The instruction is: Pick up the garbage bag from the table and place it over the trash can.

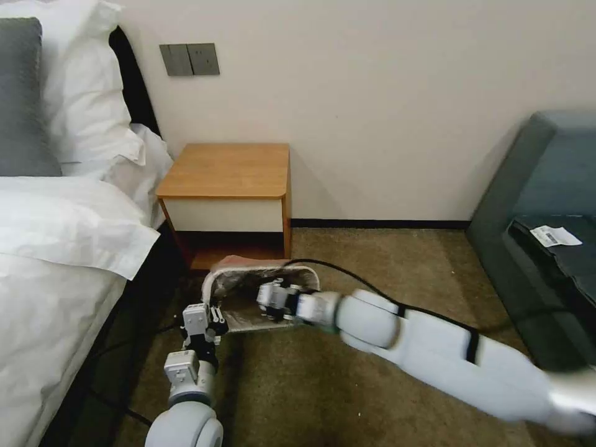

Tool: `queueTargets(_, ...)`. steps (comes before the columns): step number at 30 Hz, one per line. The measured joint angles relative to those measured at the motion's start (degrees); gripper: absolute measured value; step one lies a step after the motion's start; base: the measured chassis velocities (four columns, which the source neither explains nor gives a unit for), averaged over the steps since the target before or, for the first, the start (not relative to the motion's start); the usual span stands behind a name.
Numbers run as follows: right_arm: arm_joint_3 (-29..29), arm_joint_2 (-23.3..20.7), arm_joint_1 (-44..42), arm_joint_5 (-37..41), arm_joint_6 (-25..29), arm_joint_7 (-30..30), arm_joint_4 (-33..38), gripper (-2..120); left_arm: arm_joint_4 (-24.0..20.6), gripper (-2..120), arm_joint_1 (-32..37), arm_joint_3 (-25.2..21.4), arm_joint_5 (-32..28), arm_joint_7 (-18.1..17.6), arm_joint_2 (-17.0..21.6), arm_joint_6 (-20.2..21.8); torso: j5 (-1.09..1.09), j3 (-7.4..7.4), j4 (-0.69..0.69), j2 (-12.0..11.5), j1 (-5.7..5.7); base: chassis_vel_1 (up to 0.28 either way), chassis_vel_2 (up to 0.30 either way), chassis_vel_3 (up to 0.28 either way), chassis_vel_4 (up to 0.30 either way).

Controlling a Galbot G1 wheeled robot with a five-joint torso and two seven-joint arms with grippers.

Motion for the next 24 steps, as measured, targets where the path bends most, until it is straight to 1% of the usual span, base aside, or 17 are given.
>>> queueTargets(1, 3.1, -1.5, -3.3, 2.2, 1.6, 2.8, 2.2, 0, -0.9, 4, 0.1, 0.2, -3.4, -0.5, 0.2, 1.3, 0.00, -0.01, 0.00, 0.0, 0.00, 0.000, 0.000, 0.000, 0.000)
queueTargets(2, 3.1, -1.5, -3.3, 2.2, 1.6, 2.8, 2.2, 0, -0.9, 4, 0.1, 0.2, -3.4, -0.5, 0.2, 1.3, 0.00, -0.01, 0.00, 0.0, 0.00, 0.000, 0.000, 0.000, 0.000)
queueTargets(3, 5.6, -2.3, -6.3, 4.1, 2.5, 5.0, 4.1, 0, -1.5, 4, 0.2, 0.2, -6.2, -0.8, 0.4, 2.4, -0.02, -0.01, -0.02, 0.0, 0.00, 0.000, 0.000, 0.000, 0.000)
queueTargets(4, 8.5, -2.6, -9.7, 5.7, 3.1, 6.8, 6.2, 4, -1.9, 4, 0.2, 0.3, -8.7, -0.9, 0.6, 3.5, -0.01, 0.00, -0.01, 0.0, 0.00, 0.000, 0.000, 0.000, 0.000)
queueTargets(5, 8.5, -2.6, -9.7, 5.7, 3.1, 6.8, 6.2, 4, -1.9, 4, 0.2, 0.3, -8.7, -0.9, 0.6, 3.5, -0.01, 0.00, -0.01, 0.0, 0.00, 0.000, 0.000, 0.000, 0.000)
queueTargets(6, 12.1, -2.5, -13.6, 7.0, 4.0, 8.5, 8.4, 10, -2.1, 4, 0.2, 0.2, -11.1, -1.2, 0.8, 4.6, 0.00, 0.00, -0.01, 0.0, 0.00, 0.000, 0.000, 0.000, 0.000)
queueTargets(7, 17.0, -1.4, -18.4, 7.7, 5.1, 10.1, 11.3, 15, -2.3, 4, 0.1, 0.2, -14.4, -1.3, 1.1, 6.8, -0.01, -0.01, -0.01, 0.0, 0.00, 0.000, 0.000, 0.000, 0.000)
queueTargets(9, 19.0, -0.8, -20.0, 7.8, 5.4, 10.5, 12.3, 18, -2.3, 4, 0.1, 0.2, -15.5, -1.3, 1.3, 7.8, -0.01, -0.01, 0.00, 0.0, -0.01, 0.000, 0.000, 0.000, 0.000)
queueTargets(12, 27.3, 3.2, -25.8, 7.6, 7.7, 11.1, 15.6, 35, -0.4, 4, -0.3, -0.2, -19.1, 0.3, 2.0, 12.4, -0.02, 0.00, 0.01, 0.0, 0.00, 0.000, 0.000, 0.000, 0.000)
queueTargets(13, 27.3, 3.2, -25.8, 7.6, 7.7, 11.1, 15.6, 35, -0.4, 4, -0.3, -0.2, -19.1, 0.3, 2.0, 12.4, -0.02, 0.00, 0.01, 0.0, 0.00, 0.000, 0.000, 0.000, 0.000)
queueTargets(14, 29.9, 5.0, -27.6, 7.3, 8.6, 11.0, 16.1, 40, 1.1, 4, -0.6, -0.3, -19.4, 1.1, 2.3, 13.5, -0.03, 0.00, 0.01, 0.0, 0.00, 0.000, 0.000, 0.000, 0.000)
queueTargets(17, 33.3, 8.1, -30.7, 6.8, 10.1, 10.4, 16.1, 52, 3.2, 4, -1.1, -0.4, -20.1, 2.1, 2.5, 14.8, -0.02, 0.00, 0.01, 0.0, 0.00, 0.000, 0.000, 0.000, 0.000)
queueTargets(18, 33.3, 8.1, -30.7, 6.8, 10.1, 10.4, 16.1, 52, 3.2, 4, -1.1, -0.4, -20.1, 2.1, 2.5, 14.8, -0.02, 0.00, 0.01, 0.0, 0.00, 0.000, 0.000, 0.000, 0.000)
queueTargets(20, 34.6, 9.2, -32.1, 6.5, 10.8, 9.8, 16.1, 61, 4.2, 4, -1.3, -0.4, -20.3, 2.8, 2.6, 15.3, -0.02, 0.00, 0.01, 0.0, 0.00, 0.000, 0.000, 0.000, 0.000)
queueTargets(21, 35.2, 9.9, -32.8, 6.1, 11.3, 9.3, 16.1, 69, 5.1, 4, -1.4, -0.4, -20.2, 3.6, 2.5, 15.3, -0.02, 0.00, 0.01, 0.0, 0.00, 0.000, 0.000, 0.000, 0.000)
queueTargets(22, 35.2, 9.9, -32.8, 6.1, 11.3, 9.3, 16.1, 69, 5.1, 4, -1.4, -0.4, -20.2, 3.6, 2.5, 15.3, -0.02, 0.00, 0.01, 0.0, 0.00, 0.000, 0.000, 0.000, 0.000)
queueTargets(24, 35.3, 10.4, -33.3, 5.8, 11.7, 8.7, 16.1, 77, 6.0, 4, -1.8, -0.4, -19.9, 4.4, 2.2, 15.1, -0.02, 0.00, 0.02, 0.0, 0.00, 0.000, 0.000, 0.000, 0.000)
